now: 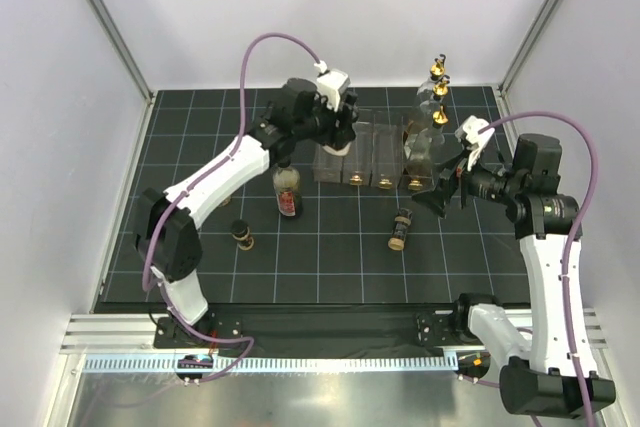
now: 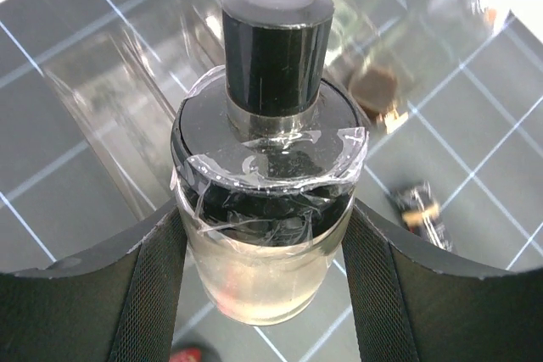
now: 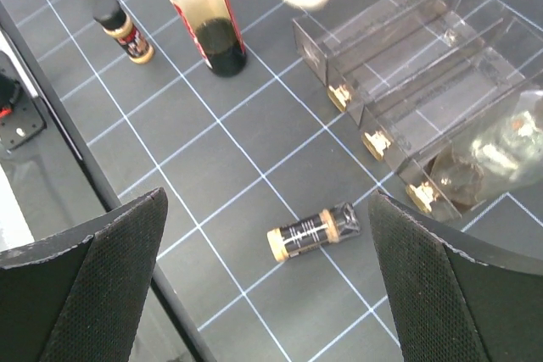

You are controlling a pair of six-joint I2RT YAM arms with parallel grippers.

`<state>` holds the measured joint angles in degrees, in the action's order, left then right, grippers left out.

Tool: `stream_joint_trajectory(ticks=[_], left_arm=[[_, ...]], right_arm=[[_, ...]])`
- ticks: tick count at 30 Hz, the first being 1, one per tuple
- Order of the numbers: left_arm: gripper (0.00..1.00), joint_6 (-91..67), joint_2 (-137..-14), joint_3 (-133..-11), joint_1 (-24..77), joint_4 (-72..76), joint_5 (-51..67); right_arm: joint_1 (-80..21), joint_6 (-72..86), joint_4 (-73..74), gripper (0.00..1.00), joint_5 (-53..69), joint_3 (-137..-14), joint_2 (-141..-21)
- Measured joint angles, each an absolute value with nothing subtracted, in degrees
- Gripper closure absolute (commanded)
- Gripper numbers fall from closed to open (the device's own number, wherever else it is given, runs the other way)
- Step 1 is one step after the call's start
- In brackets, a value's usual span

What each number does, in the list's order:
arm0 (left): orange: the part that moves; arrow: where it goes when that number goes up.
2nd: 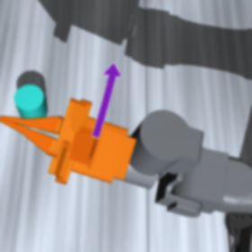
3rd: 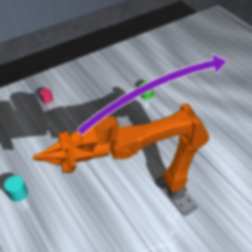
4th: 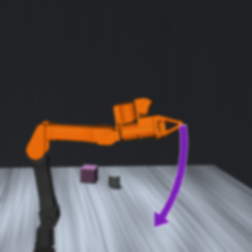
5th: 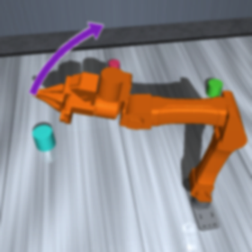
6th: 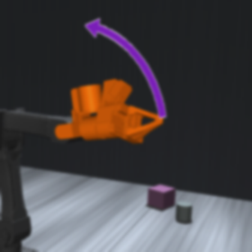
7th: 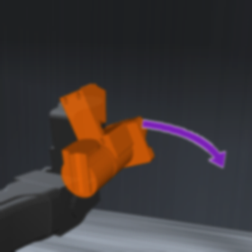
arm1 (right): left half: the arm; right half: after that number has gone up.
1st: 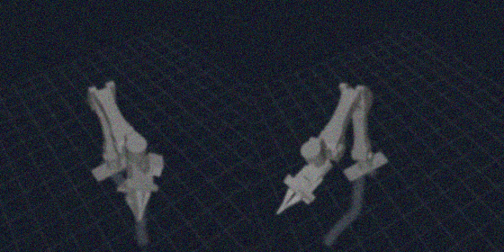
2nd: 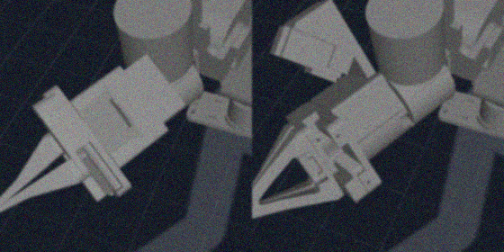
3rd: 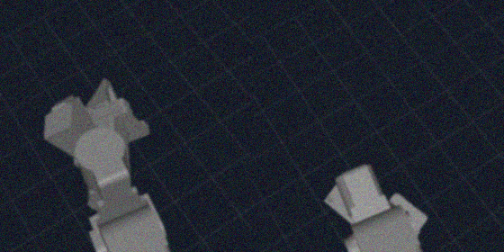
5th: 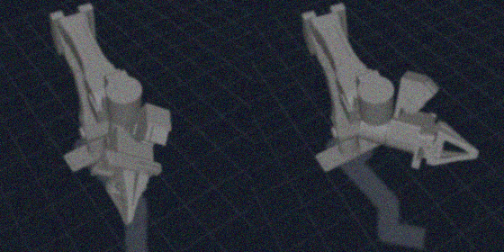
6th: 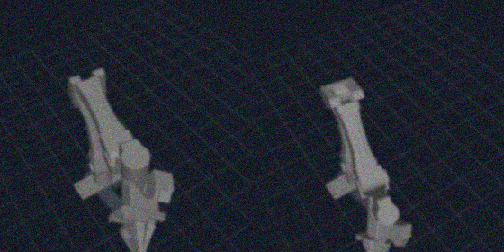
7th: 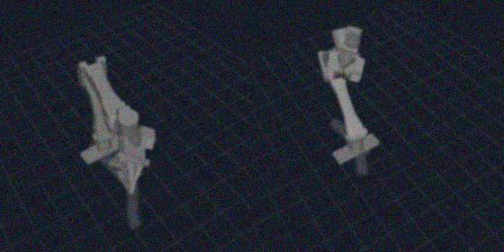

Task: Organize the condiment bottles
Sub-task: Place the bottle in the storage box.

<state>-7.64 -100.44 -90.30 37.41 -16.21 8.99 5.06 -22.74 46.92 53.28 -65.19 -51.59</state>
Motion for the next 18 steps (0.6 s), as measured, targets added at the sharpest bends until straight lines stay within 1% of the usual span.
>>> stream_joint_trajectory(ticks=[9,18], left_arm=[[1.00,-9.04,-108.71,-102.32,28.49,-15.16,20.05],[1.00,-9.91,-119.17,-110.59,21.80,-10.07,30.63]], right_arm=[[9.47,-25.45,46.39,0.00,50.46,-60.10,-48.77],[17.93,-23.73,39.62,0.00,50.09,-55.92,-52.49]])
